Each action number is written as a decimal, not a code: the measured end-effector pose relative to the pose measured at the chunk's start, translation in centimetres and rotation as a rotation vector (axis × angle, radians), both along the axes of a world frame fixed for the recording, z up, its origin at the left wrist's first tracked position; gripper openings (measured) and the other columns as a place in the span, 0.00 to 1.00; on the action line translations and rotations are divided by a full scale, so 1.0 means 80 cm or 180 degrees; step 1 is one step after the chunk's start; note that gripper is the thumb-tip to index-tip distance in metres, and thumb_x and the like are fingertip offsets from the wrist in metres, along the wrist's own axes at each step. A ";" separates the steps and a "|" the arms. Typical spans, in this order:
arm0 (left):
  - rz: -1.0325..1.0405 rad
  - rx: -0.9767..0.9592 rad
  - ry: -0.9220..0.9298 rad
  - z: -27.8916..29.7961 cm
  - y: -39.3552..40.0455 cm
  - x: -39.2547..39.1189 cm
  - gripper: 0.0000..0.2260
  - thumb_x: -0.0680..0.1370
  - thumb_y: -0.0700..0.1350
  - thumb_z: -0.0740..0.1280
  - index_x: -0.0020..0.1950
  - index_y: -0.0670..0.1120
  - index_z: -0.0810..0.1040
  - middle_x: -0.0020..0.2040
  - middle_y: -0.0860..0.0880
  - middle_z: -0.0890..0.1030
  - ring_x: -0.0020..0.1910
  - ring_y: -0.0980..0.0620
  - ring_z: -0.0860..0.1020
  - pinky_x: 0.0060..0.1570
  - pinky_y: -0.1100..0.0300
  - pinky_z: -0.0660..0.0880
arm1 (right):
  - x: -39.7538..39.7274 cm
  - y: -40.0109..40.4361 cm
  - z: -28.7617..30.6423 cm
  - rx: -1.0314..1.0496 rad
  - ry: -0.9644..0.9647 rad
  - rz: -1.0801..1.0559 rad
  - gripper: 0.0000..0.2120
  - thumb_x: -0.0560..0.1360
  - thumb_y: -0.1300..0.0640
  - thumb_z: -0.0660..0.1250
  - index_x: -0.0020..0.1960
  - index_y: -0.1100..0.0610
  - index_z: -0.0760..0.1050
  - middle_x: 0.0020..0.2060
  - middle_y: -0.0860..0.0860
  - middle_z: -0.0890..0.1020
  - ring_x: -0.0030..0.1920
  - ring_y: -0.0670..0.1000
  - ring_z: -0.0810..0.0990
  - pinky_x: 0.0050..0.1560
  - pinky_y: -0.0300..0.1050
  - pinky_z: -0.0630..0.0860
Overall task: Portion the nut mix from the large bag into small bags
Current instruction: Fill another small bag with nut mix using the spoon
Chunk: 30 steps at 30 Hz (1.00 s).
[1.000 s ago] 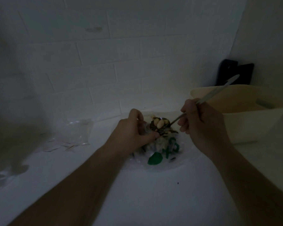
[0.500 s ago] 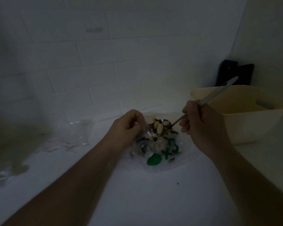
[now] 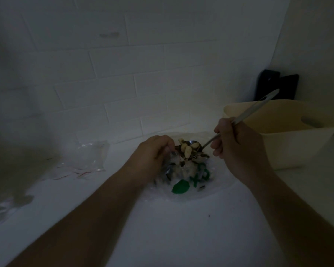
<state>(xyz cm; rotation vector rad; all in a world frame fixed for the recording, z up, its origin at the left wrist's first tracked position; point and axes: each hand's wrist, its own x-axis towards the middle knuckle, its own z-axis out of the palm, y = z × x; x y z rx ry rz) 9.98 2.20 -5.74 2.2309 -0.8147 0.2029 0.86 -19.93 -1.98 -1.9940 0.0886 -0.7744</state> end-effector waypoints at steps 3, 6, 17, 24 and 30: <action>-0.0027 -0.0117 -0.0025 0.002 -0.004 -0.003 0.14 0.84 0.39 0.61 0.47 0.59 0.74 0.50 0.54 0.80 0.50 0.52 0.78 0.51 0.55 0.75 | -0.001 0.001 0.001 -0.0037 0.0000 -0.0020 0.16 0.85 0.43 0.55 0.45 0.48 0.76 0.34 0.46 0.84 0.32 0.47 0.83 0.40 0.52 0.81; -0.0014 -0.0036 0.0078 0.007 -0.007 -0.007 0.08 0.82 0.43 0.64 0.49 0.56 0.79 0.51 0.50 0.81 0.49 0.51 0.78 0.50 0.61 0.74 | -0.001 0.000 0.001 0.0030 -0.0006 -0.0051 0.16 0.85 0.44 0.55 0.45 0.48 0.76 0.34 0.47 0.84 0.32 0.47 0.83 0.40 0.52 0.81; 0.0192 -0.0372 0.0695 0.007 -0.008 -0.003 0.06 0.78 0.52 0.64 0.45 0.54 0.79 0.45 0.57 0.76 0.48 0.49 0.77 0.47 0.59 0.73 | 0.001 0.000 0.000 0.0024 -0.0003 -0.0035 0.17 0.86 0.43 0.55 0.45 0.48 0.75 0.33 0.48 0.84 0.32 0.48 0.83 0.40 0.54 0.81; 0.0346 0.0192 0.0235 0.003 -0.007 -0.009 0.10 0.84 0.42 0.57 0.47 0.56 0.69 0.50 0.51 0.70 0.47 0.53 0.73 0.46 0.59 0.72 | 0.000 0.002 -0.001 0.0032 -0.0019 -0.0051 0.17 0.85 0.44 0.56 0.45 0.49 0.76 0.33 0.47 0.84 0.31 0.47 0.83 0.39 0.51 0.80; 0.0331 0.0148 0.0167 0.004 -0.013 -0.008 0.08 0.87 0.44 0.53 0.50 0.55 0.67 0.47 0.49 0.72 0.44 0.50 0.71 0.40 0.55 0.67 | 0.002 0.001 -0.002 0.0003 -0.0015 -0.0037 0.16 0.85 0.43 0.55 0.45 0.48 0.75 0.33 0.47 0.84 0.31 0.47 0.83 0.39 0.53 0.80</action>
